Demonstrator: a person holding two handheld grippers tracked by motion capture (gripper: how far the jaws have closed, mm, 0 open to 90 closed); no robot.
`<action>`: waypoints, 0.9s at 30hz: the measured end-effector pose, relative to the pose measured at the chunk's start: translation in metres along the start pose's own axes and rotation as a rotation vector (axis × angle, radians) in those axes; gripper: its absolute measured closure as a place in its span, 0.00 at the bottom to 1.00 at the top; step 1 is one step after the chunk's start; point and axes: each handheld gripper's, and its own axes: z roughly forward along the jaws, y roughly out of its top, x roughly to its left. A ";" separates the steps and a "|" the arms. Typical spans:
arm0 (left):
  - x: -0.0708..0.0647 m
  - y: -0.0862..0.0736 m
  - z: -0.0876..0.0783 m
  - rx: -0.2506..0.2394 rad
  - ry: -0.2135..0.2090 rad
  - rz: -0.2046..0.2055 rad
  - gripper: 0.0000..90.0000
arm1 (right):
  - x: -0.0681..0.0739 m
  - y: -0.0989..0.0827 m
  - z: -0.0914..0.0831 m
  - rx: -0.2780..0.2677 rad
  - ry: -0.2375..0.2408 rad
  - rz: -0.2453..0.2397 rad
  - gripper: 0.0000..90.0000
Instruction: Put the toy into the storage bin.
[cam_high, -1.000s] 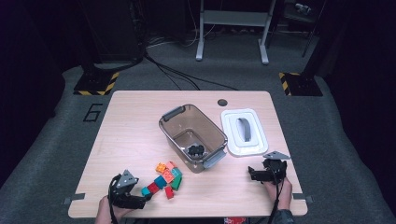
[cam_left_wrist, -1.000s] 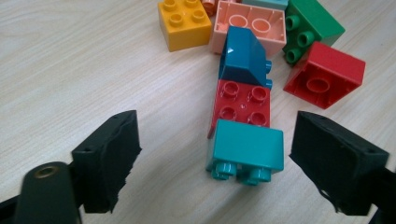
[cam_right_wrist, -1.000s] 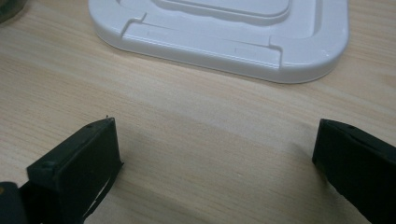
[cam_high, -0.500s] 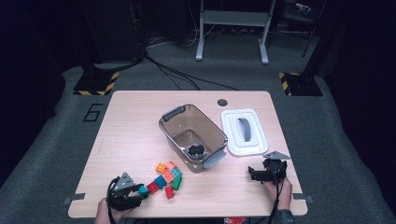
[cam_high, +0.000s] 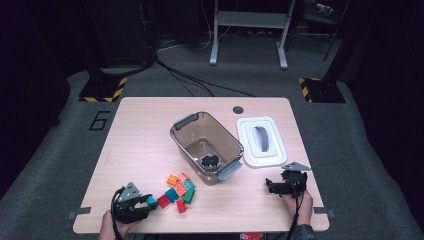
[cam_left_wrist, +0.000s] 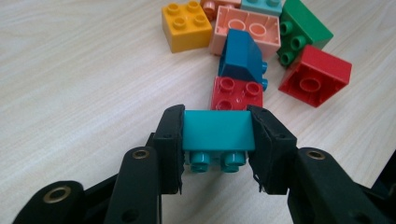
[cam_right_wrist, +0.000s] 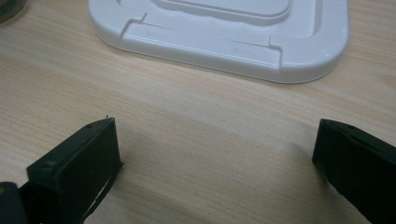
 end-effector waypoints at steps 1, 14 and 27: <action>0.001 0.002 -0.001 -0.008 0.010 0.007 0.66 | 0.000 0.000 0.000 0.000 0.000 0.000 0.00; 0.015 0.041 -0.011 -0.037 0.045 0.012 0.66 | 0.000 0.000 0.000 0.000 0.000 0.000 0.00; 0.023 0.074 -0.009 -0.048 0.046 0.020 0.66 | -0.001 0.000 0.000 0.005 0.005 -0.007 0.00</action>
